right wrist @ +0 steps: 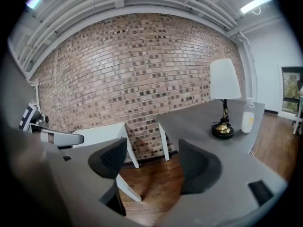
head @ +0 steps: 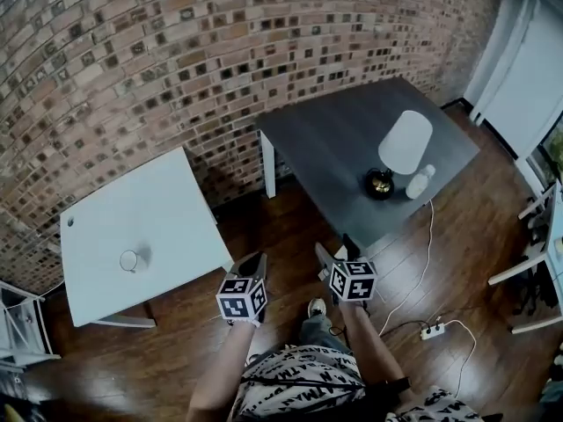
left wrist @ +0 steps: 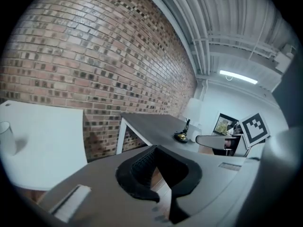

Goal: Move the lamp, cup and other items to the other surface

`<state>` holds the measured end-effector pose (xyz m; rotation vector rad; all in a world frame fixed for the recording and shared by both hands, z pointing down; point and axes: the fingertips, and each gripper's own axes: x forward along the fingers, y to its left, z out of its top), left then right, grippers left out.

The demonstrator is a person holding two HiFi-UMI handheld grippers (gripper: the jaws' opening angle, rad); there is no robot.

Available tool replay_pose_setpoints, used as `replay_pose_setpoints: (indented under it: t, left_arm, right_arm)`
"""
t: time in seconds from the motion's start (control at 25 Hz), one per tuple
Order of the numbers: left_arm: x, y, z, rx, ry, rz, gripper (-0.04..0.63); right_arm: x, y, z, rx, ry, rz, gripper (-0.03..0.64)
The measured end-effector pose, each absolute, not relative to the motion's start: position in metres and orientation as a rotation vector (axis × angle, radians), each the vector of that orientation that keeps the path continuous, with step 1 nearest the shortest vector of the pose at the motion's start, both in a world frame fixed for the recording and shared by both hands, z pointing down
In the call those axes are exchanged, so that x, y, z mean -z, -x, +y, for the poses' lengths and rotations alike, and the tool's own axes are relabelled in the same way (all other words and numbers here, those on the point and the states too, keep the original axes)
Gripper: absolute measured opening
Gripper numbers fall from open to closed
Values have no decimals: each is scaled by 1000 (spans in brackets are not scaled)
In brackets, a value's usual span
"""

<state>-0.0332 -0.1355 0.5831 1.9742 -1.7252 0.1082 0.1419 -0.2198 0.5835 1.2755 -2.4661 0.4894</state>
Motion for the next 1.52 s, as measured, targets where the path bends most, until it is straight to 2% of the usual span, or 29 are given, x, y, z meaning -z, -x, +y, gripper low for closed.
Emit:
replay_pose_setpoints:
  t: [0.48,0.6,0.68,0.96,1.16,1.52]
  left_arm:
    - [-593,111,-16,-46,-1819,-1860,3]
    - [-598,145,17,-12,-1723,-1937,3]
    - [-601,169,37,21,-1645,-1995,3]
    - [-606,271,93,84,-1359,-2193,3]
    - [-606,328,115,68,-1231,-2278,3]
    - [-632,398,128,124,-1020,-2360,3]
  right_arm:
    - [-573,-31,-110,-399,-1003,-2592,359]
    - [-580,22,-85,-367,-824,-2635,360]
    - [-583,61,-73,-355,-697,-2656,402]
    - [-594,223,-32,-253,-235,-2702,423]
    - [-614,316,-9,-146,-1,-2659,476]
    - [-675,436,17,-31,247,-2543,474]
